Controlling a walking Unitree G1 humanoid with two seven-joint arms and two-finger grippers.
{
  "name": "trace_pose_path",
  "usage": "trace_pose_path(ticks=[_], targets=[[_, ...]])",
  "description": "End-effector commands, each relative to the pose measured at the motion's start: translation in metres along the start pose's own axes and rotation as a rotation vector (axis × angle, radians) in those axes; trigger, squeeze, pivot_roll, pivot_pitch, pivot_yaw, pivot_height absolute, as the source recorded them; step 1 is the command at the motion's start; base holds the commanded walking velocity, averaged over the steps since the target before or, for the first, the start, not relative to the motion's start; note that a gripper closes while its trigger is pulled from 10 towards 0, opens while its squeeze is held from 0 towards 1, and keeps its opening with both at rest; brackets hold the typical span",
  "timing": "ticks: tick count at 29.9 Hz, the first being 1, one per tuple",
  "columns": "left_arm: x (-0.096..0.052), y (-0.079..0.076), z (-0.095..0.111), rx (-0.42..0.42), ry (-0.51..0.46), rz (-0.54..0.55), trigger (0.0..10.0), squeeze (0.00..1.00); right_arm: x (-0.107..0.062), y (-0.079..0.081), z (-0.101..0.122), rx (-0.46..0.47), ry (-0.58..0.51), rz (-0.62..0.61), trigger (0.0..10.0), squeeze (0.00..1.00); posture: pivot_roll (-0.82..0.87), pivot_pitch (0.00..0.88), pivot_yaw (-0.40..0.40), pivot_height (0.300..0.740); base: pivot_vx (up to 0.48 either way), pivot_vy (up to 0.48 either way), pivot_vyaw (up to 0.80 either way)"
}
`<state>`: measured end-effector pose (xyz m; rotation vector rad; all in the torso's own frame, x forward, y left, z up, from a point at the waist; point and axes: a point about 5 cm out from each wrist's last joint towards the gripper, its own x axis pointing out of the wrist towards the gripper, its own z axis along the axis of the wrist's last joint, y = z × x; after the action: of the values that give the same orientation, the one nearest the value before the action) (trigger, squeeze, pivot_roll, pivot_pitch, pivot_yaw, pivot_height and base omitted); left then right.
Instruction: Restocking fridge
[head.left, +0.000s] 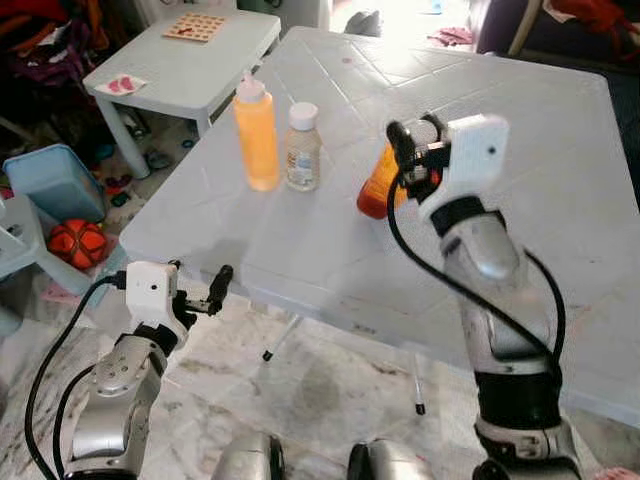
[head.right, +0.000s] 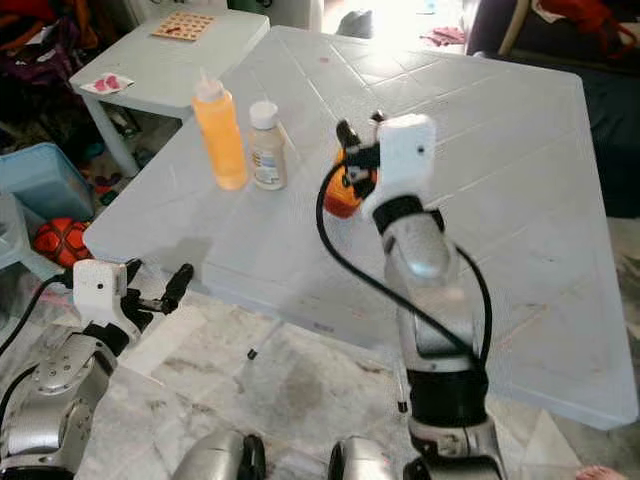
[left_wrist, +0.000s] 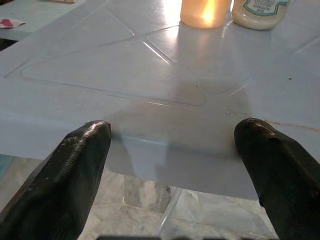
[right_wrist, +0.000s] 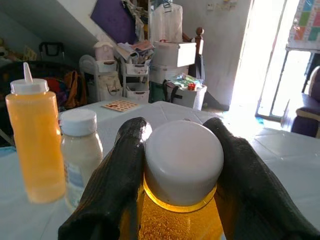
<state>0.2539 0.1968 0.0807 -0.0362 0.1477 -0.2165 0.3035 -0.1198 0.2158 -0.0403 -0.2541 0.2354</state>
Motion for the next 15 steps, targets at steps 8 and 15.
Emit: trace_pose_path(ticks=[8, 15], targets=[[0.008, 0.005, 0.009, 0.023, -0.022, 0.023, 10.0, 0.00, -0.012, -0.003, -0.004, 0.009, 0.007, -0.026, 10.0, 0.00, 0.05, 0.026, 0.012, 0.740, -0.272, 0.000, 0.00], [0.009, 0.006, 0.007, 0.022, -0.028, 0.031, 10.0, 0.00, -0.017, -0.006, -0.007, -0.014, 0.034, -0.045, 10.0, 0.00, 0.04, 0.024, 0.006, 0.740, -0.300, 0.000, 0.00]])
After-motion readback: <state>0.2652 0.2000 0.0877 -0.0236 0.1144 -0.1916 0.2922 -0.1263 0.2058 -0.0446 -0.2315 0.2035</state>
